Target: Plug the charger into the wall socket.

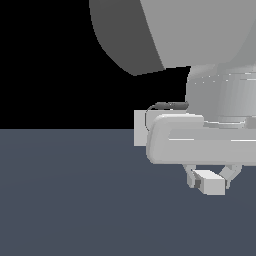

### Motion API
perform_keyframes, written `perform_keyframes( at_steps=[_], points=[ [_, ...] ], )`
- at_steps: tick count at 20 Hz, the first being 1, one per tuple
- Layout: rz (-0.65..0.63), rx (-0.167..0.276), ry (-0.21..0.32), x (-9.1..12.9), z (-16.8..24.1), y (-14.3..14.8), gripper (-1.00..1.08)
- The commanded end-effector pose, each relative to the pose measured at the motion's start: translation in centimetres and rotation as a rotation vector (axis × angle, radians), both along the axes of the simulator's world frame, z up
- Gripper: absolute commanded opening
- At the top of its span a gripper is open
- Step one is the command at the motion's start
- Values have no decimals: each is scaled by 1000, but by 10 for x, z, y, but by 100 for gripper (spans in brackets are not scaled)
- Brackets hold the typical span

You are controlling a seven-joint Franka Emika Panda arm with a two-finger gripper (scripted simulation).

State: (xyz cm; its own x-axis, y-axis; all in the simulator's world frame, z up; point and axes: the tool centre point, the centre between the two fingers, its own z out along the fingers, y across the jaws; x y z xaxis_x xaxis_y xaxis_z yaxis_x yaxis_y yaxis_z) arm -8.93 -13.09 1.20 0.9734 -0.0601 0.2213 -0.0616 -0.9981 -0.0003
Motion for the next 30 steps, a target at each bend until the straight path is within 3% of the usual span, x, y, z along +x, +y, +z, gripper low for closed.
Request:
perform_keyframes(
  at_steps=[1, 11, 24, 30],
  points=[
    [0, 0, 0, 0, 0, 0, -100],
    [2, 1, 0, 8, 10, 8, -100],
    [17, 0, 0, 59, 72, 54, -100],
    [21, -1, 0, 72, 87, 65, -100]
  ],
)
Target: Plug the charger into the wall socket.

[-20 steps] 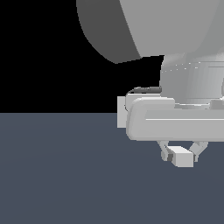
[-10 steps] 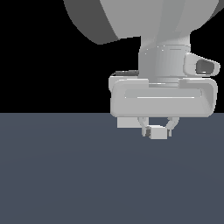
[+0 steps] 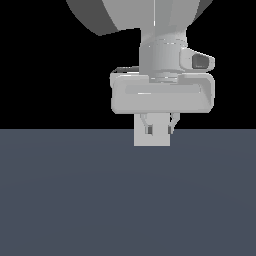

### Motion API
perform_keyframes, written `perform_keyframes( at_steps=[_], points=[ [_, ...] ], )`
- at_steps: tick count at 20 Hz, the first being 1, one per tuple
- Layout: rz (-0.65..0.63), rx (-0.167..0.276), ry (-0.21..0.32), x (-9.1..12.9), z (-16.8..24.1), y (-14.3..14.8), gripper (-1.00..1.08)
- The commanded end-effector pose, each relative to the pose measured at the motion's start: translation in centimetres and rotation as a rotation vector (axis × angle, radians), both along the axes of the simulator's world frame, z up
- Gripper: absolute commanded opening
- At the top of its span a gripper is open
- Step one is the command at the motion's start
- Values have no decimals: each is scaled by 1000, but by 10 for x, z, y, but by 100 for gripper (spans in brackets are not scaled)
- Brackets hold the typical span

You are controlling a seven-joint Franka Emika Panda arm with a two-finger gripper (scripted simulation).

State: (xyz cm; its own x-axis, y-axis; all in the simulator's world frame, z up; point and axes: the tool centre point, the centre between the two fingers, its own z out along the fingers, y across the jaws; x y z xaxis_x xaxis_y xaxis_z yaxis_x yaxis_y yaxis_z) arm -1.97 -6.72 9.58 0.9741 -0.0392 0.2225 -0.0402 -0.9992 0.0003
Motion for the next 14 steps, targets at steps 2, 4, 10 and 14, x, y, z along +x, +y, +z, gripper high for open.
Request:
perform_keyframes(
  at_steps=[2, 4, 10, 14],
  points=[
    [0, 0, 1, 4, 4, 3, -100],
    [0, 0, 1, 4, 5, 3, -100],
    [1, 0, 1, 6, 4, 3, -100],
    [1, 0, 1, 13, 4, 3, -100]
  ],
)
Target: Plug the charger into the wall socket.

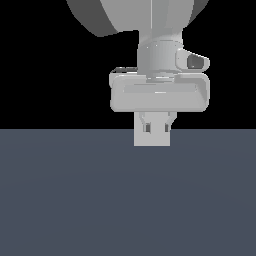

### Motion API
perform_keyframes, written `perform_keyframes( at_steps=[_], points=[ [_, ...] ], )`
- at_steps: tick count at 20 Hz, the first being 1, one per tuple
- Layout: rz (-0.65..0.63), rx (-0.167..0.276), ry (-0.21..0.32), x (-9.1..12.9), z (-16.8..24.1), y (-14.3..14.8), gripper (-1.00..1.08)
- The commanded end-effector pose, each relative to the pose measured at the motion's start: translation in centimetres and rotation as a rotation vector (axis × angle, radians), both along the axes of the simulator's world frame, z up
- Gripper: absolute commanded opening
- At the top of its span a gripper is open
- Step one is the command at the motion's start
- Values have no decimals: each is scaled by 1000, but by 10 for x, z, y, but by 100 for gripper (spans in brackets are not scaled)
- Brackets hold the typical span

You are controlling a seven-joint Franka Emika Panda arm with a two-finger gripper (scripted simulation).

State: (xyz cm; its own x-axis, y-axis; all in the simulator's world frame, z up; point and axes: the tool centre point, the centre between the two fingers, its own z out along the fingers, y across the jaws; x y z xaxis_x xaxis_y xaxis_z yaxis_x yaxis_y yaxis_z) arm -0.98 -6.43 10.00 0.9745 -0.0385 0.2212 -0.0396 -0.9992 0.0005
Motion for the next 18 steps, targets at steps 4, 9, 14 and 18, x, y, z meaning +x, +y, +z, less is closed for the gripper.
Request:
perform_keyframes(
  at_steps=[4, 9, 14, 18],
  points=[
    [0, 0, 0, 16, 0, -1, -100],
    [0, 0, 0, 34, 0, -1, -100],
    [0, 0, 0, 43, 0, -2, -100],
    [0, 0, 0, 45, 0, -2, -100]
  ],
)
